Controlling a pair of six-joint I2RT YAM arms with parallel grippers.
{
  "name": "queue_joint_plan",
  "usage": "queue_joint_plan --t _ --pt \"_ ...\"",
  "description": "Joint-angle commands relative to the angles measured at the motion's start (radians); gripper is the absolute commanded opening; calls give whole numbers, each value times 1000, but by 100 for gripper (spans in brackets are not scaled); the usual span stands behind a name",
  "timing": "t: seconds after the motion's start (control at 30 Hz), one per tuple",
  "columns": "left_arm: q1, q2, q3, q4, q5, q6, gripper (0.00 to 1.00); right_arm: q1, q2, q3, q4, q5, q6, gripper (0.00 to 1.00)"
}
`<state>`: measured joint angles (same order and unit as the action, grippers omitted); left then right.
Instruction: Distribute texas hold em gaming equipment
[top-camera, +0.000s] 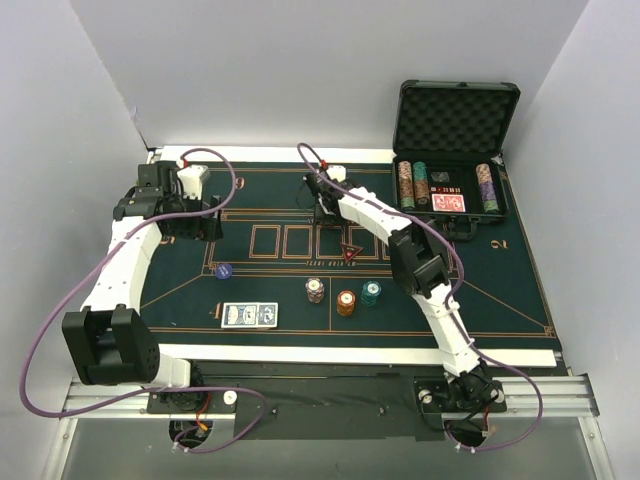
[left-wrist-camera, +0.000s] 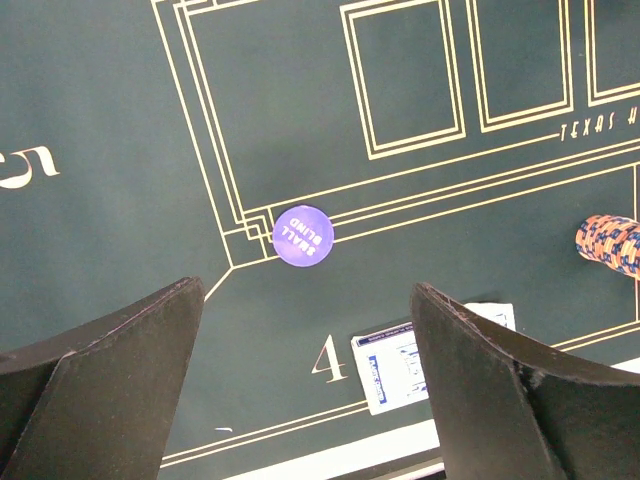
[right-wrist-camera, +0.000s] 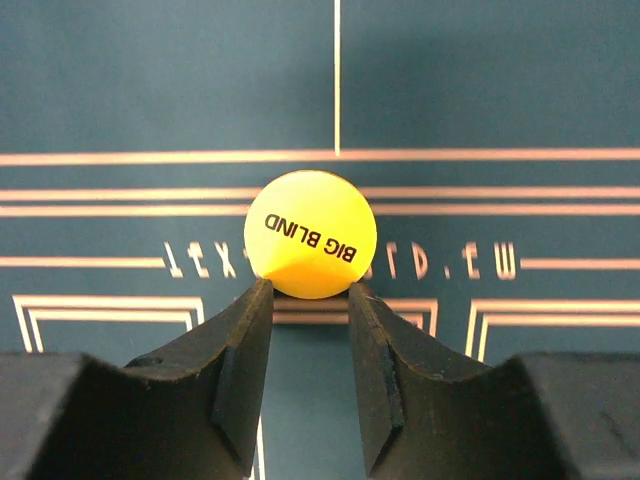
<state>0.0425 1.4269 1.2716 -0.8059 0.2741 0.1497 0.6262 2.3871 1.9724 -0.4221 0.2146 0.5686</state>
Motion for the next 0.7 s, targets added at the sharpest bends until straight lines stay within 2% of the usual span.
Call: queue_joint_plan --t 0.0,0.2,0.3,0.33,0.47,0.57,0.67 --pt "17 -5 63 5 13 -1 96 -25 93 158 -73 -21 -24 32" --pt "34 -2 71 4 13 -2 96 -66 198 350 -80 -103 -24 35" --pt "37 1 80 -6 14 -6 96 -69 175 347 -86 -107 -27 41" --pt "39 1 81 -7 17 -7 96 -65 135 321 -87 -101 -33 49" --pt "43 -17 83 -12 30 -13 96 -51 -37 88 -61 -37 -58 64" --pt "45 -34 74 -15 39 -25 96 -48 -176 -132 -18 3 -69 68" --pt "48 -63 58 -24 51 -33 96 -40 -246 -262 19 26 -85 72"
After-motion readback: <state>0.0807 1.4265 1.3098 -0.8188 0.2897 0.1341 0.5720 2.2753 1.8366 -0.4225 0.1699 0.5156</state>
